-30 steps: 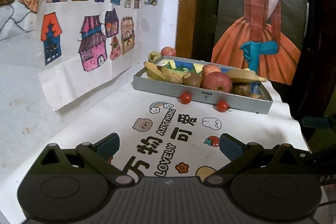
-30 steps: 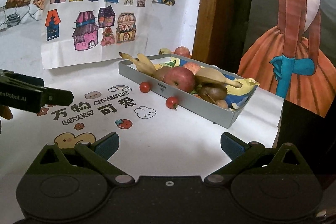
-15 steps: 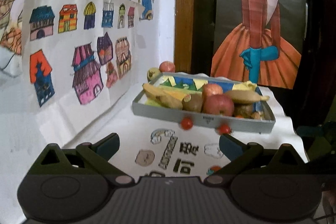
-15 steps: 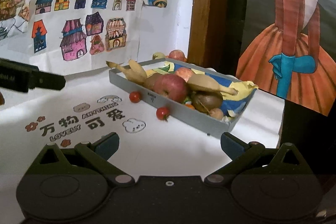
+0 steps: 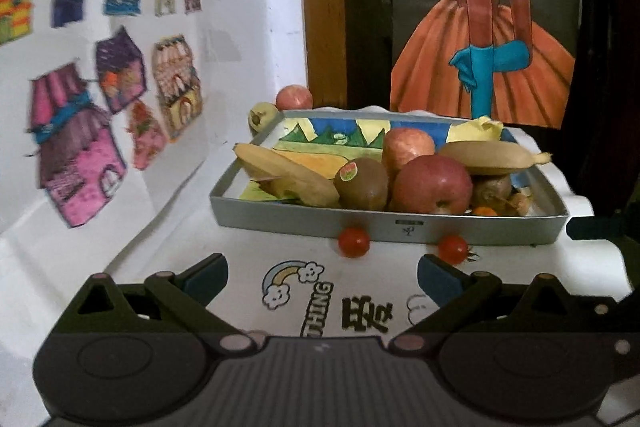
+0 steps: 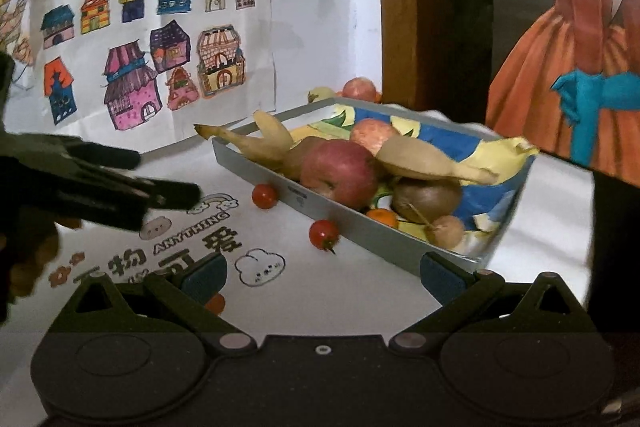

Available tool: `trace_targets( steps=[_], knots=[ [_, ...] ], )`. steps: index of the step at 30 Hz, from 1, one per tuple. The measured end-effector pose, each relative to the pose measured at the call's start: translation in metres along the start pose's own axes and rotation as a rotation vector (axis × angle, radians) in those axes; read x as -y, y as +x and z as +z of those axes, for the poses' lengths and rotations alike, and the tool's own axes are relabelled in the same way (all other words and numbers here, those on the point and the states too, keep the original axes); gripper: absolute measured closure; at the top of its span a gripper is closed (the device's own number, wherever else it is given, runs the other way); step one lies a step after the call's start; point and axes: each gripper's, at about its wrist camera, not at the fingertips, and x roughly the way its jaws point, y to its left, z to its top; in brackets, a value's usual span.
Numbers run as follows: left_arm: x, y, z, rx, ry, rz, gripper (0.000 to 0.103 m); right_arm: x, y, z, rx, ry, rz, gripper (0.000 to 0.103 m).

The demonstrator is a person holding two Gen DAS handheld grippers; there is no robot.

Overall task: Organize fruits
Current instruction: 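Move the left tool to one cherry tomato while the right tool approaches the other tomato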

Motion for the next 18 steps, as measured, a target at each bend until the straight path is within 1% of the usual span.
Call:
trace_targets(
  steps=[2,5,7,8,14,16,18],
  knots=[
    [0.0,0.011,0.001,-0.007,-0.007,-0.008,0.0,0.0,0.009,0.002,-0.007,-0.002,0.011,0.002],
    [-0.003,0.027,0.002,-0.02,-0.017,-0.013,0.0,-0.002,0.023,0.003,-0.029,-0.021,0.011,0.008],
    [-0.004,0.036,0.002,-0.027,-0.023,-0.021,0.0,-0.004,0.031,0.003,-0.041,-0.028,0.015,0.015],
    [-0.005,0.04,0.002,-0.03,-0.025,-0.026,0.0,-0.005,0.034,0.002,-0.045,-0.031,0.013,0.016],
    [-0.005,0.06,0.002,-0.042,-0.021,-0.058,0.001,-0.002,0.052,0.003,-0.059,-0.001,-0.004,0.026],
    [-0.005,0.065,0.002,-0.044,-0.029,-0.069,0.002,0.0,0.057,0.004,-0.071,0.016,-0.01,0.033],
    [-0.006,0.068,0.002,-0.047,-0.036,-0.077,0.007,0.001,0.06,0.006,-0.077,0.028,-0.006,0.037]
  ],
)
